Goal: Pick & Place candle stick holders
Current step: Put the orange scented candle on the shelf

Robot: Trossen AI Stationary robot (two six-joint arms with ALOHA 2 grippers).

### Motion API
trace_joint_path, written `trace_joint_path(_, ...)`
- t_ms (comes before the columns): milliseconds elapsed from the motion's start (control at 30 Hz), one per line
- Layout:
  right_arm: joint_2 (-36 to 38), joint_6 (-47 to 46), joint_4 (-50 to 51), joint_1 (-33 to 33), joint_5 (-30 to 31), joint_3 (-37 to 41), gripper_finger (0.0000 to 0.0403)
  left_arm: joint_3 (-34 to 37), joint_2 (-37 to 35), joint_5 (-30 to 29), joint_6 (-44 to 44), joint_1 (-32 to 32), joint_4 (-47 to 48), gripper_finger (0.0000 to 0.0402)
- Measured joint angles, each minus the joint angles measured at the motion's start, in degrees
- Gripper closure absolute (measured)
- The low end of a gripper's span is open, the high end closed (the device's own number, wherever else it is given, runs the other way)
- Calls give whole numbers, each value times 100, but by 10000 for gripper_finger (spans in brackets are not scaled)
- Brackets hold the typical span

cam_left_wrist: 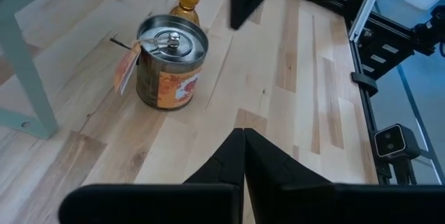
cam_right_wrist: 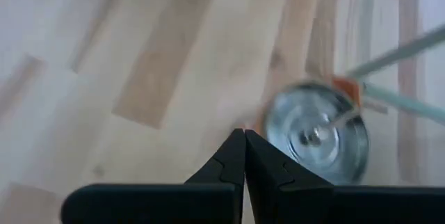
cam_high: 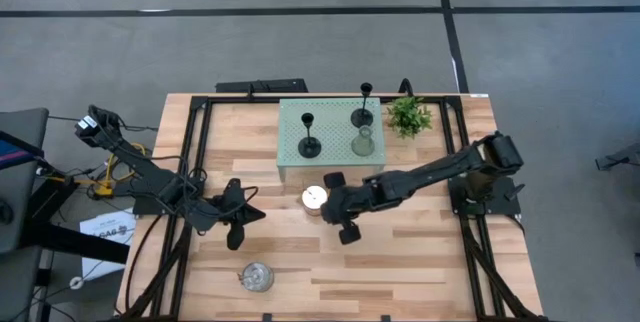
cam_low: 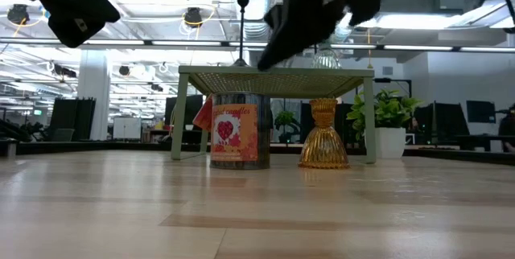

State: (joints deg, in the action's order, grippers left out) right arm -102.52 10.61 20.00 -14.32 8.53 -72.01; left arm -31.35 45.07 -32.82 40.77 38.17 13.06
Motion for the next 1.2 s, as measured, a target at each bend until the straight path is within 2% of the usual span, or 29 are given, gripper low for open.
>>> trace_joint_path(133,-229,50,229,92,12,-299,384,0,1,0,0,0,-11,396)
trace_joint_path(300,-277,48,295,95,10,-467,338,0,1,0,0,0,-29,393)
trace_joint_path(633,-345,48,505,108,40,-462,245,-2,1,0,0,0,-33,394)
trace_joint_path(733,-374,47,524,113,57,-453,229,-2,1,0,0,0,-35,392)
trace_joint_path(900,-367,48,506,165,225,-456,243,-2,1,0,0,0,-55,397)
trace_joint_path(1200,-376,46,561,279,-105,-463,293,-2,1,0,1,0,-73,394)
